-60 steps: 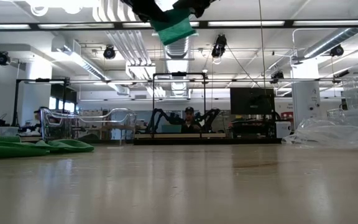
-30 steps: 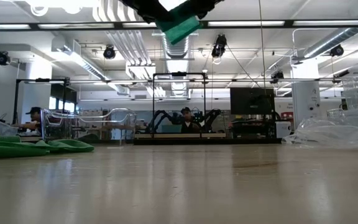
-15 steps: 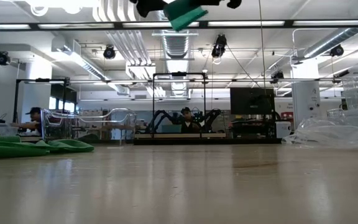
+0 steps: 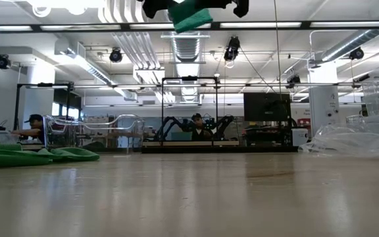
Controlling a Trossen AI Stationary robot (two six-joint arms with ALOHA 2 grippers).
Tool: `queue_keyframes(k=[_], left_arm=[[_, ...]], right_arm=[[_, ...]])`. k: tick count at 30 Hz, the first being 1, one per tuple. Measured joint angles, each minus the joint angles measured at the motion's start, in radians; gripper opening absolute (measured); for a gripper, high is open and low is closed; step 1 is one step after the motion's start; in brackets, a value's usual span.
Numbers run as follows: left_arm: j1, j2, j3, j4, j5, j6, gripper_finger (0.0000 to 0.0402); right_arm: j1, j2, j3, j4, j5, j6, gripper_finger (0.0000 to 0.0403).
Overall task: Roll bandage
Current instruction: Roll the blue bandage
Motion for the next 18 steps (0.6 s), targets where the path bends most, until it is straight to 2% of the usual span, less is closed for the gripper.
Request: queue_keyframes(k=[7,12,18], left_arm=[[0.001,-0.023,0.0,0.035,-0.084,0.062,0.0229],[0.005,-0.022,-0.002,0.045,-0.086,0.105,0.0229],[0.04,-0.032,-0.027,0.017,-0.064,0.22,0.0229]], right_arm=[[0.013,0.0,-0.002,0.001,0.027,-0.076,0.0027],[0.049,0.0,-0.002,-0.001,0.026,-0.179,0.0027],[0.106,-0.015,0.002,-0.001,0.04,-0.173,0.0027]])
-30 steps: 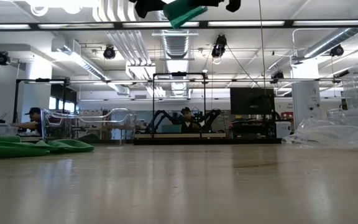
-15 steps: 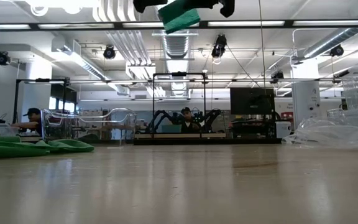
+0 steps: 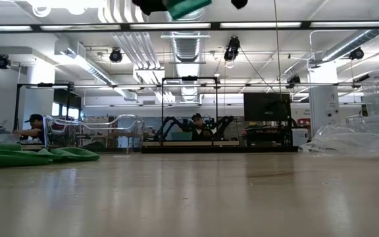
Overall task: Roll bandage
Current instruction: Roll the blue bandage
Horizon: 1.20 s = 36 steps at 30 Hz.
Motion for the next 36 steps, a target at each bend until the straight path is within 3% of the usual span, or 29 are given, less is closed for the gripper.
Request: queue_keyframes(k=[3,7,12,18,20,24,36], left_arm=[[0.018,-0.023,-0.041,0.024,0.067,0.048,0.0229],[0.016,-0.035,-0.178,0.209,0.099,0.087,0.0229],[0.016,-0.064,-0.373,0.737,0.227,0.028,0.0229],[0.016,-0.037,-0.504,1.246,0.221,-0.212,0.0229],[0.016,-0.019,-0.52,1.351,0.2,-0.285,0.0229],[0.016,0.01,-0.541,1.392,0.101,-0.401,0.0229],[0.023,0.076,-0.54,1.65,0.08,-0.703,0.0229]], right_arm=[[0.017,-0.038,0.001,0.016,-0.009,0.102,0.0027],[0.019,-0.102,0.002,0.098,-0.097,0.322,0.0027],[-0.033,-0.149,-0.025,0.273,-0.194,0.688,0.0027],[-0.059,-0.156,-0.13,0.47,-0.137,0.941,0.0027],[-0.059,-0.156,-0.171,0.547,-0.081,0.934,0.0027],[-0.052,-0.156,-0.238,0.672,-0.045,0.882,0.0027],[-0.038,-0.153,-0.35,0.874,0.064,0.72,0.0027]])
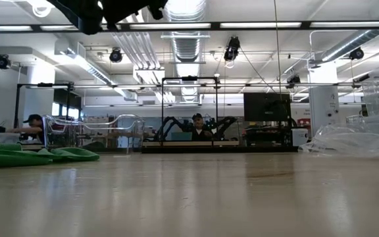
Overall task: Roll bandage
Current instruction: Roll the blue bandage
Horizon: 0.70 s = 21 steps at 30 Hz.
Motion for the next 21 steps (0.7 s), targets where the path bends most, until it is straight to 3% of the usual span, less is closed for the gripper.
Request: queue_keyframes(k=[3,10,13,18,21], left_arm=[[0.0,0.021,0.0,0.044,-0.012,-0.028,0.0229],[0.006,0.046,0.0,0.069,-0.178,-0.01,0.0206],[0.005,0.051,0.0,0.078,-0.179,-0.009,0.0163],[0.006,0.054,0.0,0.076,-0.184,-0.009,0.0022],[0.004,0.054,0.0,0.057,-0.183,-0.01,0.0014]], right_arm=[[-0.002,0.0,-0.015,0.017,0.024,-0.01,0.0027],[0.002,0.0,-0.018,0.019,0.021,0.01,0.0027],[0.0,0.0,-0.019,0.017,0.029,0.013,0.0027],[0.001,0.0,-0.019,0.02,0.065,-0.003,0.0027],[0.001,0.0,-0.019,0.053,0.144,-0.056,0.0027]])
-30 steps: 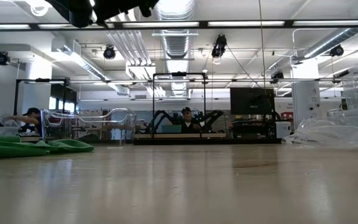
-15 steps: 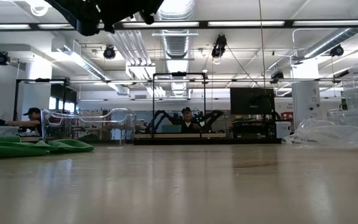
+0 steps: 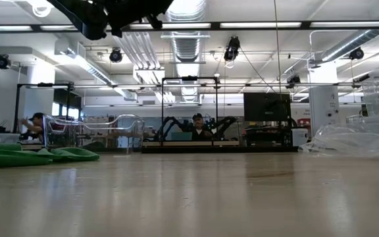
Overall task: Roll bandage
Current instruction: Roll the blue bandage
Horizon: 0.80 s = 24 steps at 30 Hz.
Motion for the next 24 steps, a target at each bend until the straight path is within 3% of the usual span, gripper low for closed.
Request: queue_keyframes(k=[4,10,18,22,24], left_arm=[[-0.005,0.0,0.0,-0.049,0.014,-0.003,0.0003],[-0.013,-0.031,-0.051,-0.071,0.061,-0.008,0.0001],[-0.011,-0.083,-0.183,-0.058,-0.081,0.095,0.0],[-0.011,-0.073,-0.187,-0.058,-0.097,0.116,0.0],[-0.011,-0.068,-0.185,-0.06,-0.098,0.118,0.0]], right_arm=[[-0.014,0.0,0.0,0.01,0.078,-0.139,0.0027],[-0.062,-0.006,-0.001,-0.034,0.032,-0.242,0.0027],[-0.113,-0.054,0.041,-0.027,-0.159,0.184,0.0027],[-0.138,-0.054,0.079,-0.03,-0.238,0.461,0.0027],[-0.143,-0.054,0.087,-0.03,-0.24,0.499,0.0027]])
